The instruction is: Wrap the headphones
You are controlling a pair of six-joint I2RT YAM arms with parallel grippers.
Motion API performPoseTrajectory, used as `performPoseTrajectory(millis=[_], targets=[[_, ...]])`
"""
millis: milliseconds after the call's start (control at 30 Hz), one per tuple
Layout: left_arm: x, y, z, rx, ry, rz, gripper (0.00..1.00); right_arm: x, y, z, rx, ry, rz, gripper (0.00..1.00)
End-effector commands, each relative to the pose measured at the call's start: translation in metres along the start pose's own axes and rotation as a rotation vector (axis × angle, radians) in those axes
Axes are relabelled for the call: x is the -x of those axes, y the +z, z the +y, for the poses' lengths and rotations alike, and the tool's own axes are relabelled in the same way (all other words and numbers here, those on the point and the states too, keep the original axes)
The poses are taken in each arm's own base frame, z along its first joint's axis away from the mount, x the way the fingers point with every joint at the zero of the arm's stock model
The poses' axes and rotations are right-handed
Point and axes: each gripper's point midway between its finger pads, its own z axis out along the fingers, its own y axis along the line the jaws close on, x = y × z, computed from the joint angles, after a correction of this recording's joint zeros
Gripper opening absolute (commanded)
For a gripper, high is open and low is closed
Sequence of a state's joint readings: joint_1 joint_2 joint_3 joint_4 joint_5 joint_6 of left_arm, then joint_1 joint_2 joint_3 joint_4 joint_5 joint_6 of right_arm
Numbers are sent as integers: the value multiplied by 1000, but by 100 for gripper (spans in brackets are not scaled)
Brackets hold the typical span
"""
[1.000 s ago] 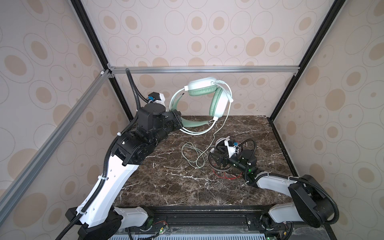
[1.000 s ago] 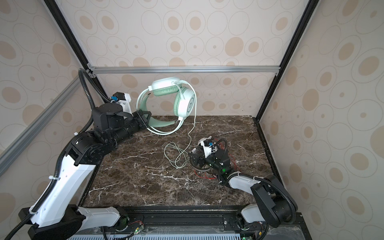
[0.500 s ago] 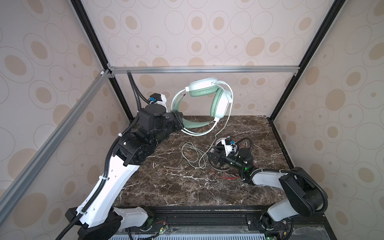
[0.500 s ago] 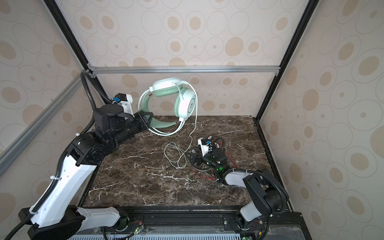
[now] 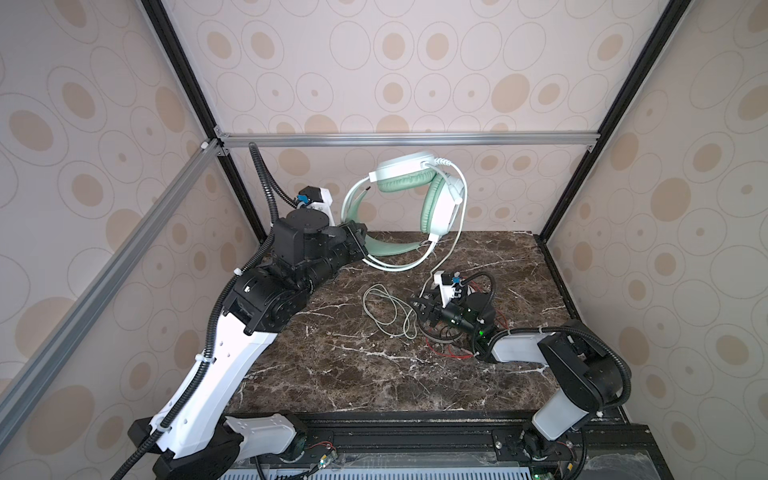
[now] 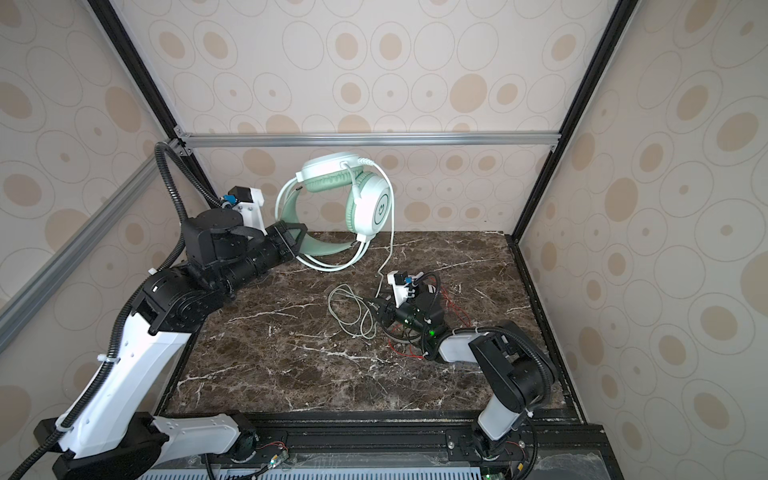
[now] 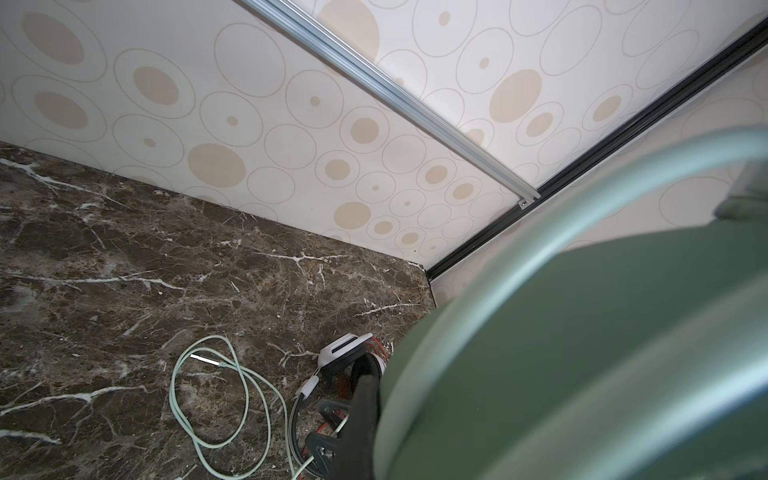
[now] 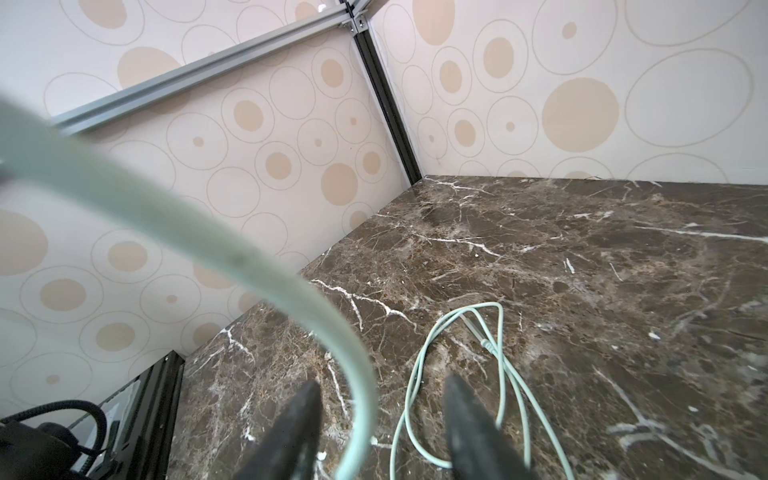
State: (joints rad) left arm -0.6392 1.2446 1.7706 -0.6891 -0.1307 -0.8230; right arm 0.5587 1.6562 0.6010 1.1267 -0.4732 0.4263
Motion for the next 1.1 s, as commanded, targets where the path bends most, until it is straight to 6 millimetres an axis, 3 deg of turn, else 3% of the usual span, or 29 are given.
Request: performPoseTrajectory(millis=[0, 67, 133, 200, 300, 467, 600, 733, 967, 1067], targets=[[36, -24, -18, -85, -64, -130, 0, 15, 2, 15, 58, 5, -58, 29], [37, -24, -11, -50, -54, -146, 0, 13, -3, 15, 44, 9, -52, 20], [39, -23, 0, 5, -28, -173, 0, 10, -11, 11, -6, 3, -33, 18], [40, -18, 12, 70, 47, -198, 0, 2, -21, 0, -116, -22, 54, 11], [35, -2, 38, 226, 188, -195, 0, -8, -52, -23, -358, -124, 260, 3], [12, 35, 92, 468, 425, -131, 0, 31, -117, -35, -665, -385, 353, 1], [-21, 57, 121, 499, 554, -25, 0, 62, -147, -19, -745, -525, 384, 0], [-50, 63, 140, 508, 548, 48, 0, 79, -162, 7, -768, -634, 397, 0], [-121, 64, 181, 508, 463, 227, 0, 66, -167, 36, -708, -698, 434, 0], [-142, 60, 194, 518, 431, 257, 0, 63, -166, 50, -671, -709, 452, 0]])
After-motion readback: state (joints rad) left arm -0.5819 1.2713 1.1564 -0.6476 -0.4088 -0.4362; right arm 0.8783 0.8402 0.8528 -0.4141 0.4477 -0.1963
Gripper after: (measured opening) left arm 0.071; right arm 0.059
